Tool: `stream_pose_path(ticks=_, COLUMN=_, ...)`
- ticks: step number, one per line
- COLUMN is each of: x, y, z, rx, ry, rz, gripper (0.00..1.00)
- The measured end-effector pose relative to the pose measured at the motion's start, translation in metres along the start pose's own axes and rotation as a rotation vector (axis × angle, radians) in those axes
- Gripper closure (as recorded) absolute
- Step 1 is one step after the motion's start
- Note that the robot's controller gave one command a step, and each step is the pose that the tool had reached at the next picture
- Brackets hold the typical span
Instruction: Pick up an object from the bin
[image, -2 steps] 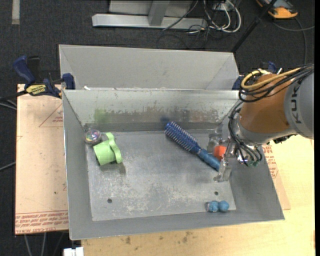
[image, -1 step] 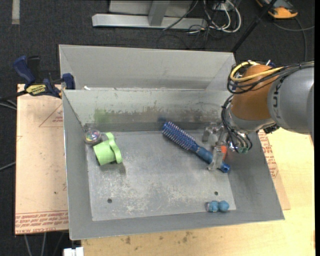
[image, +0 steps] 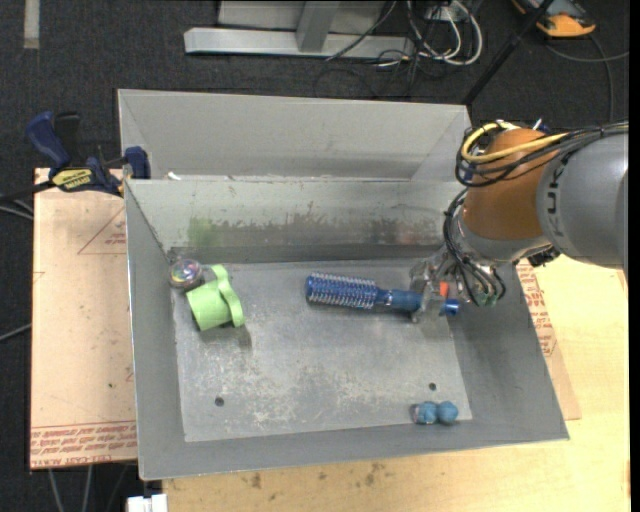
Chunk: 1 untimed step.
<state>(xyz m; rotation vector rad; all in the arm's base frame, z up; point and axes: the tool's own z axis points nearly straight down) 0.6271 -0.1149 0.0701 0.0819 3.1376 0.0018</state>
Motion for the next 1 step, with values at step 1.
stream_pose_path(ticks=1, x=0.0222, y=-0.0035, z=-0.161, rx=0.002, ry=-0.007, rz=0.042, gripper=1.0)
